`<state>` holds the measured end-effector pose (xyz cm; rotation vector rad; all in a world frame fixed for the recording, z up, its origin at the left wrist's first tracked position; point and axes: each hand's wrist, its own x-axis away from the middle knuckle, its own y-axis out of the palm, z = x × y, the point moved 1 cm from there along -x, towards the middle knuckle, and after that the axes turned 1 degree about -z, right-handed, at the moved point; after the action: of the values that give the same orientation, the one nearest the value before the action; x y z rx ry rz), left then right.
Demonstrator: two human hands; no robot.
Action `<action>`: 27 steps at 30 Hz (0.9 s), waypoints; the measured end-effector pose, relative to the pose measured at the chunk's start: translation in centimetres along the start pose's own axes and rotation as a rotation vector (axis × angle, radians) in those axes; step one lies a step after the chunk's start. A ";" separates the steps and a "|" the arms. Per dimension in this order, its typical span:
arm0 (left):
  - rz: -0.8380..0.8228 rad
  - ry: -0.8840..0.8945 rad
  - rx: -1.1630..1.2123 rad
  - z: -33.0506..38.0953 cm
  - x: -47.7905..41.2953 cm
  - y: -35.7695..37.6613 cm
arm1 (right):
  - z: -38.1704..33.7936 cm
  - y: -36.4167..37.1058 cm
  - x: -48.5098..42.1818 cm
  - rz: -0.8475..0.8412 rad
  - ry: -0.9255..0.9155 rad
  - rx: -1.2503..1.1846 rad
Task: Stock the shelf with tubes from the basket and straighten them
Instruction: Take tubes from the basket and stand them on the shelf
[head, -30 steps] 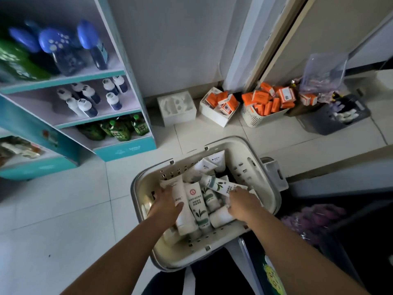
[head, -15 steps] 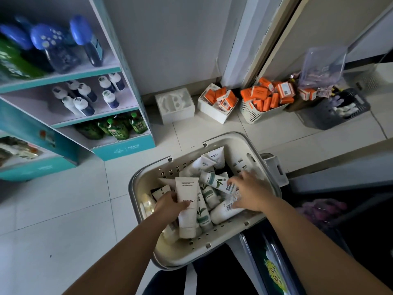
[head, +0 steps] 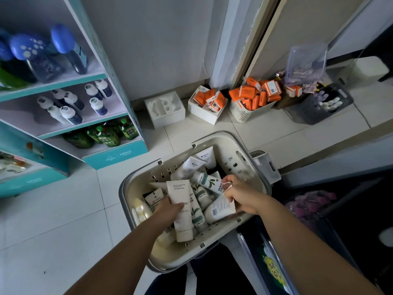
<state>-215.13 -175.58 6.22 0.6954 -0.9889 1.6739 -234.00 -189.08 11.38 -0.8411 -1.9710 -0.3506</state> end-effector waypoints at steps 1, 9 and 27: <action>-0.010 -0.002 0.003 0.0 0.0 -0.1 | -0.2 -0.1 0.3 -0.047 0.009 -0.041; -0.064 0.022 0.058 -0.3 -0.1 -0.2 | 1.0 0.7 0.3 -0.109 -0.169 0.531; -0.205 0.287 0.139 2.4 1.5 -2.5 | -0.7 0.8 3.3 0.060 -0.387 0.334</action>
<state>-213.21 -176.60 9.29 0.6040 -0.5830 1.6162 -234.06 -187.53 14.47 -0.7882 -2.2684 0.1907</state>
